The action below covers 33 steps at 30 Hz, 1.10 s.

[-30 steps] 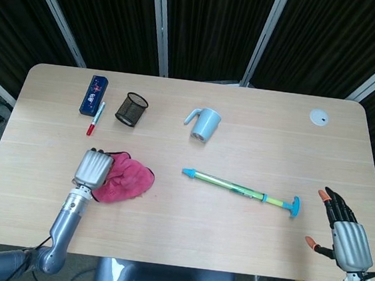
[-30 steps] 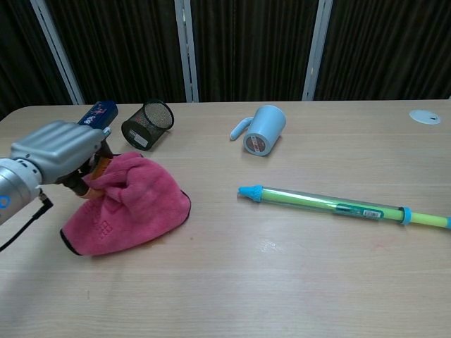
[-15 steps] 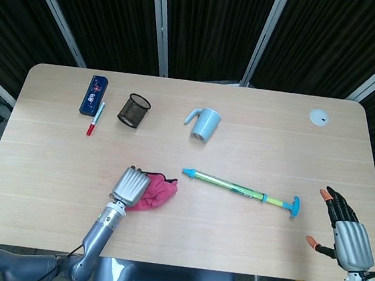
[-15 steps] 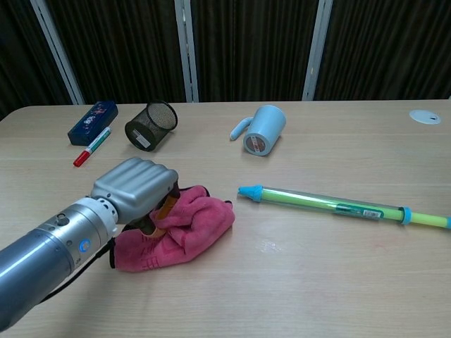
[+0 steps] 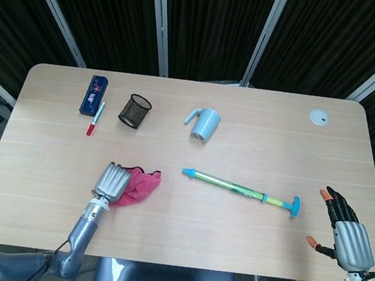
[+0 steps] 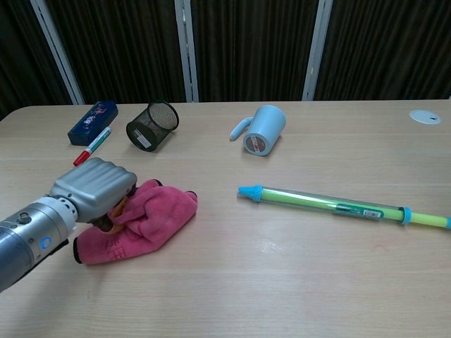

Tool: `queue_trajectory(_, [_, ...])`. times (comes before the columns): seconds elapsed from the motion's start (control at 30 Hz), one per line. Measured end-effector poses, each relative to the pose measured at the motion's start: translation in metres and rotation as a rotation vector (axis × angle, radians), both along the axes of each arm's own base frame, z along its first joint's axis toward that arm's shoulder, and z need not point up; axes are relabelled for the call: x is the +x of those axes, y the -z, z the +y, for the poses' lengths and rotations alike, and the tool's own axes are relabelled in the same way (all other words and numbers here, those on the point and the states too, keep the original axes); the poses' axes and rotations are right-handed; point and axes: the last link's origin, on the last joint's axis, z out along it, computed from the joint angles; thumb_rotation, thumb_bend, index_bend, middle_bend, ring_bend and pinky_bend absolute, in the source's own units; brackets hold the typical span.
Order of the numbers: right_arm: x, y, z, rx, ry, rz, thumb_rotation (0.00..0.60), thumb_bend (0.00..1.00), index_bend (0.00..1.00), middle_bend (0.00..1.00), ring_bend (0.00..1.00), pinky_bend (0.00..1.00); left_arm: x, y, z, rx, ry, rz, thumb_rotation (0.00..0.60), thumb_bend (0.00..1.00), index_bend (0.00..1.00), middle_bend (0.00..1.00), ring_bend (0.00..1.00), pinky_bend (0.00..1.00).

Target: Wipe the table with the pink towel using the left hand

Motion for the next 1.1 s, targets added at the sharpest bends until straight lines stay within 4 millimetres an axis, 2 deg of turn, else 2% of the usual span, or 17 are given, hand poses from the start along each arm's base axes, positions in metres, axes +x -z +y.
queue_trajectory(0.27, [0.000,0.000,0.000,0.001,0.000,0.003,0.600,0.09,0.00,0.00,0.00,0.17,-0.044,-0.046,0.017,0.092,-0.046,0.075,0.600,0.54,0.76,0.58,0.50,0.52])
queue_trajectory(0.57, [0.002,0.001,0.000,0.000,-0.003,0.008,0.600,0.09,0.00,0.00,0.00,0.17,-0.093,-0.098,0.020,0.175,-0.120,0.126,0.600,0.54,0.76,0.58,0.50,0.52])
queue_trajectory(0.77, [0.001,0.001,0.000,-0.001,-0.001,0.009,0.600,0.09,0.00,0.00,0.00,0.17,-0.104,-0.125,0.028,0.231,-0.121,0.149,0.600,0.54,0.76,0.58,0.50,0.52])
queue_trajectory(0.93, [0.002,0.001,0.000,0.000,-0.003,0.007,0.600,0.09,0.00,0.00,0.00,0.17,-0.104,-0.146,0.038,0.282,-0.111,0.157,0.600,0.54,0.76,0.58,0.50,0.52])
queue_trajectory(1.1, [0.002,0.002,0.000,0.002,-0.005,0.007,0.600,0.09,0.00,0.00,0.00,0.17,-0.099,-0.140,0.036,0.260,-0.141,0.117,0.600,0.54,0.76,0.58,0.50,0.52])
